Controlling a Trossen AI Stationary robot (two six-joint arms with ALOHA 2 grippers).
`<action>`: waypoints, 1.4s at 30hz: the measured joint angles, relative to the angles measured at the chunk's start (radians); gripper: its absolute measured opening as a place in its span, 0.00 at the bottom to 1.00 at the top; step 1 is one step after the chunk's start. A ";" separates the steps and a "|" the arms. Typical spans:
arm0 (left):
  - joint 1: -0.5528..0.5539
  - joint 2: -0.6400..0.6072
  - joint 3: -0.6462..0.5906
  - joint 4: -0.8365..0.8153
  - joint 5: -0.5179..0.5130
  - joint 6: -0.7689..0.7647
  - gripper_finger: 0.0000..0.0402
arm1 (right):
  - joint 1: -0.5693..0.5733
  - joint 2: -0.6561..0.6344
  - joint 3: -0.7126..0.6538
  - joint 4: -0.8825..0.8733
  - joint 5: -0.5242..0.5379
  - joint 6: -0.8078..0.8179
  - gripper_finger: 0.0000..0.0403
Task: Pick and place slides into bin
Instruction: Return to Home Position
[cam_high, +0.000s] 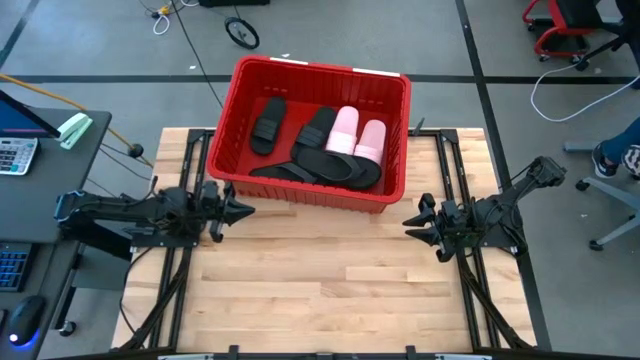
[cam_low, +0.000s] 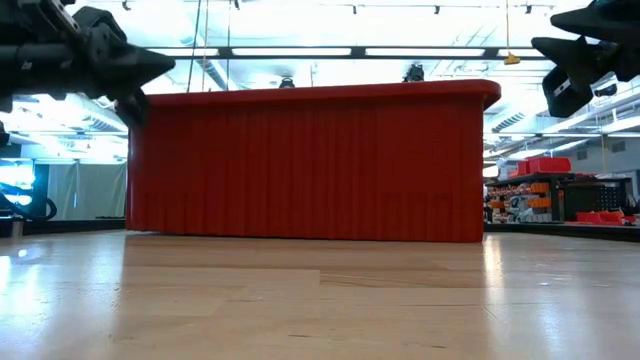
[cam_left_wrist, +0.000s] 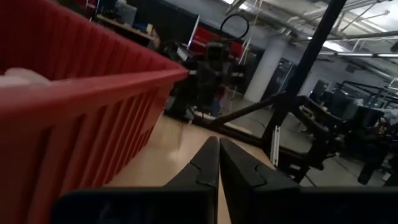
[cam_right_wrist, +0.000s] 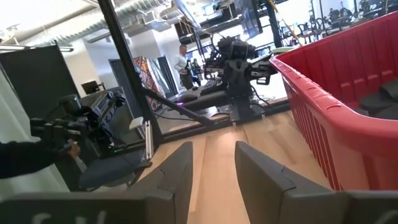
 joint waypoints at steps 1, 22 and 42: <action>0.000 -0.001 0.000 -0.015 -0.002 -0.004 0.04 | 0.000 0.000 0.000 0.000 0.000 0.000 0.31; 0.000 -0.043 -0.001 -0.121 -0.001 0.091 0.09 | 0.000 0.000 0.001 0.000 -0.001 -0.001 0.31; 0.000 -0.298 -0.002 -0.370 0.023 0.356 0.08 | 0.000 0.000 0.001 0.000 -0.001 -0.001 0.31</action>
